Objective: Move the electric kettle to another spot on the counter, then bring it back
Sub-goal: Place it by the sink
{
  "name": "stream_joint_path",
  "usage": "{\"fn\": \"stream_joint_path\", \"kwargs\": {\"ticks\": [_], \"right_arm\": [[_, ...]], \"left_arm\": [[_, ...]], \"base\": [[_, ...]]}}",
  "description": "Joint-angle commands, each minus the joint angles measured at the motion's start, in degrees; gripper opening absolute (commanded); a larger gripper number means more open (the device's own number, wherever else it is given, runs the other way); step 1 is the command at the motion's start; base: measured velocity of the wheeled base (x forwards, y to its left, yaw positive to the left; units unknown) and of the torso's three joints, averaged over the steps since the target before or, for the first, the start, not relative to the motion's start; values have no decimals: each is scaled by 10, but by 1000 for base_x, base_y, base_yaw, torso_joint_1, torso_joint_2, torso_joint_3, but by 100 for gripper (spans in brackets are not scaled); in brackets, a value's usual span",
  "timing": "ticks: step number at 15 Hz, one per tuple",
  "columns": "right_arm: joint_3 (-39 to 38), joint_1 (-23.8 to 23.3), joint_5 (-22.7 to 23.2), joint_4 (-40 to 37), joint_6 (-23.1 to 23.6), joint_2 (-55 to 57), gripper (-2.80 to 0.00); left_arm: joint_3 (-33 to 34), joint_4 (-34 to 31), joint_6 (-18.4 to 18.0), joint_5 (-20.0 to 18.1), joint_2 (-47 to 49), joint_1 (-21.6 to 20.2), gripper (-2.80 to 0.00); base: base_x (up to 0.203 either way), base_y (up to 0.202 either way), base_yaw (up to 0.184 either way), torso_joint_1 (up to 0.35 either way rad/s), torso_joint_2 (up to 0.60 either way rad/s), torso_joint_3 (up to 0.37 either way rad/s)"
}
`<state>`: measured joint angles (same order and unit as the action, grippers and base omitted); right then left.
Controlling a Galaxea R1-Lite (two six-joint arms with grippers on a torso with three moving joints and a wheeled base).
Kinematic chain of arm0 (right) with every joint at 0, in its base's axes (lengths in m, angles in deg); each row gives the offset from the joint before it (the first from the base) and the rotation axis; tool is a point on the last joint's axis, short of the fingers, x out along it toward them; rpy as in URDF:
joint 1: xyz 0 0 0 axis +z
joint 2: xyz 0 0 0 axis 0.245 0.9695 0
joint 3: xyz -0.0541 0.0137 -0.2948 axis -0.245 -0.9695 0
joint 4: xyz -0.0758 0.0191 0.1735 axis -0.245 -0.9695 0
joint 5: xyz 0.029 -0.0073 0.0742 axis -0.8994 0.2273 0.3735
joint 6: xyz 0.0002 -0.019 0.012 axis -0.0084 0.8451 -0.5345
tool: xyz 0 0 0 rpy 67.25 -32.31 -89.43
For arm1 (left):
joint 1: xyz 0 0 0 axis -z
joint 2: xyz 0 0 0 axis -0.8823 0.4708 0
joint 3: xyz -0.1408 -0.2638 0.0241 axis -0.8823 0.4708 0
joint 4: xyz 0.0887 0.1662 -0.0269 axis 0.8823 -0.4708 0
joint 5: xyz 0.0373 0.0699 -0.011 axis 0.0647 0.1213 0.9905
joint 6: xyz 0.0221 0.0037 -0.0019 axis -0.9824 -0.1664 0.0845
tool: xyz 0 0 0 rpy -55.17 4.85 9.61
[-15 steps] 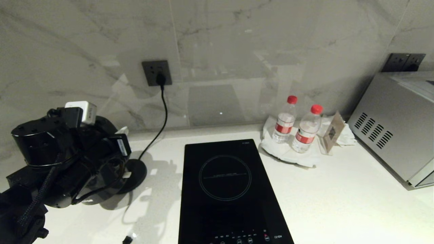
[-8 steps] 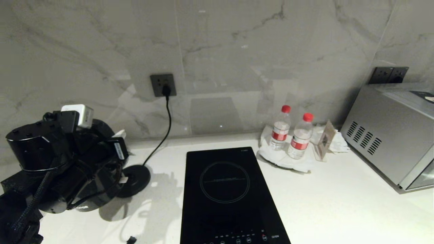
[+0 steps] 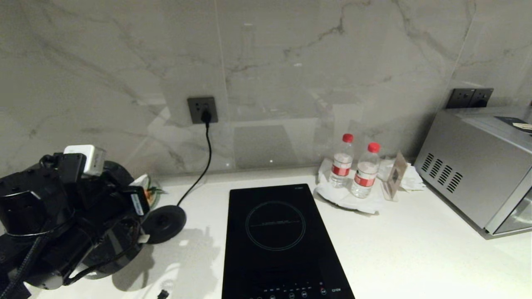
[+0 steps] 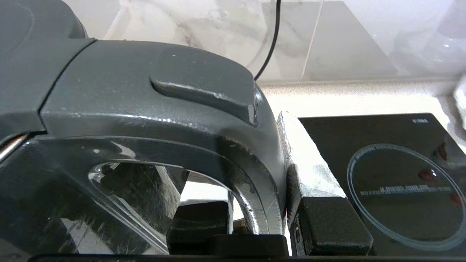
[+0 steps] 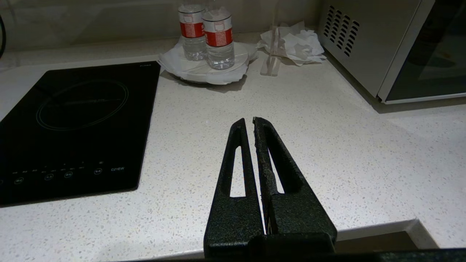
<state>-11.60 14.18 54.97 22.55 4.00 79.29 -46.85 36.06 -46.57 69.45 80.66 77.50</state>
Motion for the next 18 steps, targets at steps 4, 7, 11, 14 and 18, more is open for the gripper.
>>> {"fn": "stream_joint_path", "kwargs": {"ticks": [4,7,11,14,18], "right_arm": [[0,0,0,0,0,0,-280],[0,0,0,0,0,0,-280],[0,0,0,0,0,0,-280],[0,0,0,0,1,0,-280],[0,0,1,0,3,0,-280]], "left_arm": [[73,-35,1,-1,-122,17,-280],[94,-50,1,2,-165,17,-280],[90,-110,2,3,-205,14,-280],[91,-110,2,3,-204,15,-280],[93,-110,3,3,-205,15,-280]], "base": [[0,0,0,0,0,0],[0,0,0,0,0,0],[0,0,0,0,0,0],[0,0,0,22,-29,-30],[0,0,0,126,-295,-159]]}}
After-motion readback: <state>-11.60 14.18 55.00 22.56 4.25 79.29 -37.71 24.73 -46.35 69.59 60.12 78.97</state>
